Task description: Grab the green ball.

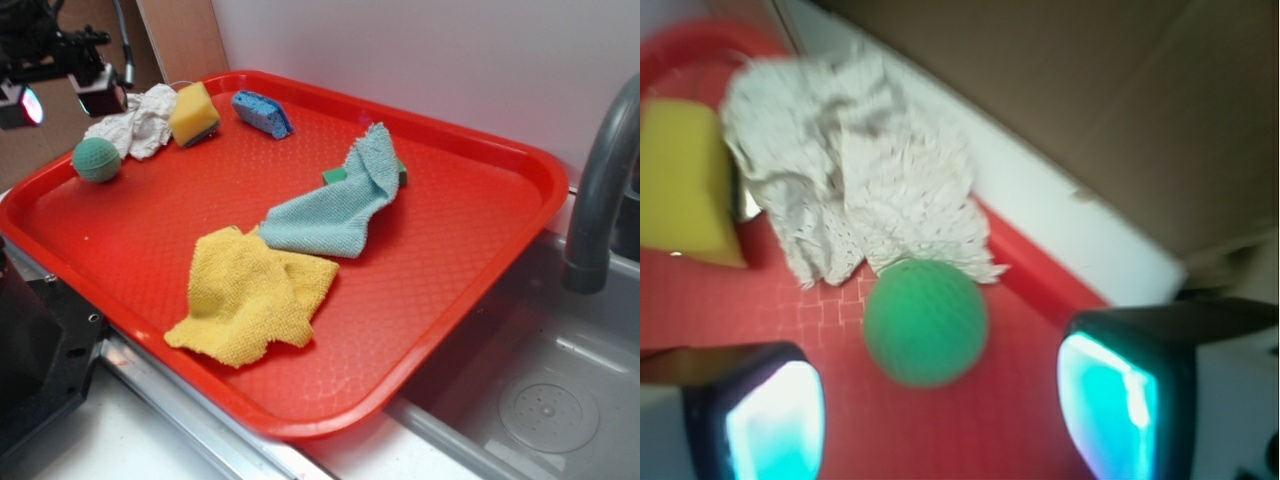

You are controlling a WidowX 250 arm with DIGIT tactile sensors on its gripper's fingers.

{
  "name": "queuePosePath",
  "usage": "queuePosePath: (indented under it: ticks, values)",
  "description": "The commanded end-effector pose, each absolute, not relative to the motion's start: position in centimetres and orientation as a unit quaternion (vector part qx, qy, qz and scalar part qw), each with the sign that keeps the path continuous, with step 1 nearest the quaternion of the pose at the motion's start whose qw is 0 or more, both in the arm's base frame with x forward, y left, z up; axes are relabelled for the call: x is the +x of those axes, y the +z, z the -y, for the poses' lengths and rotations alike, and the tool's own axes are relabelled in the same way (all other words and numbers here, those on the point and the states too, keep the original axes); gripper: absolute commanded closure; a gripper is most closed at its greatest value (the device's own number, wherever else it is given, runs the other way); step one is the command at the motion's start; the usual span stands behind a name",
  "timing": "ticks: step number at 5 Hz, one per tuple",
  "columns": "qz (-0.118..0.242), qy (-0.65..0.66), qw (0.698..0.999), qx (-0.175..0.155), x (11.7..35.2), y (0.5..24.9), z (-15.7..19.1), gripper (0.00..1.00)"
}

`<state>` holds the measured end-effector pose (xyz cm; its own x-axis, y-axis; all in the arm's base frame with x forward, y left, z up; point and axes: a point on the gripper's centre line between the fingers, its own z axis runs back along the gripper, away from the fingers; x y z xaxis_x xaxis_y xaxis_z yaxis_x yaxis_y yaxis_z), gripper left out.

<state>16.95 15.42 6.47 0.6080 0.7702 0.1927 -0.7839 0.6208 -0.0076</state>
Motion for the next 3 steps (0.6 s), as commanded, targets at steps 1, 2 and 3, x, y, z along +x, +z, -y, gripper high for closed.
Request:
queuePosePath:
  ticks: [1,2,3]
  values:
    - [0.087,0.439,0.892,0.061,12.3,2.4,-17.1,0.06]
    - [0.091,0.418,0.900,0.079,10.2,2.7,-17.4,1.00]
    - [0.094,0.374,0.918,0.092,8.0,3.4,-17.7,1.00]
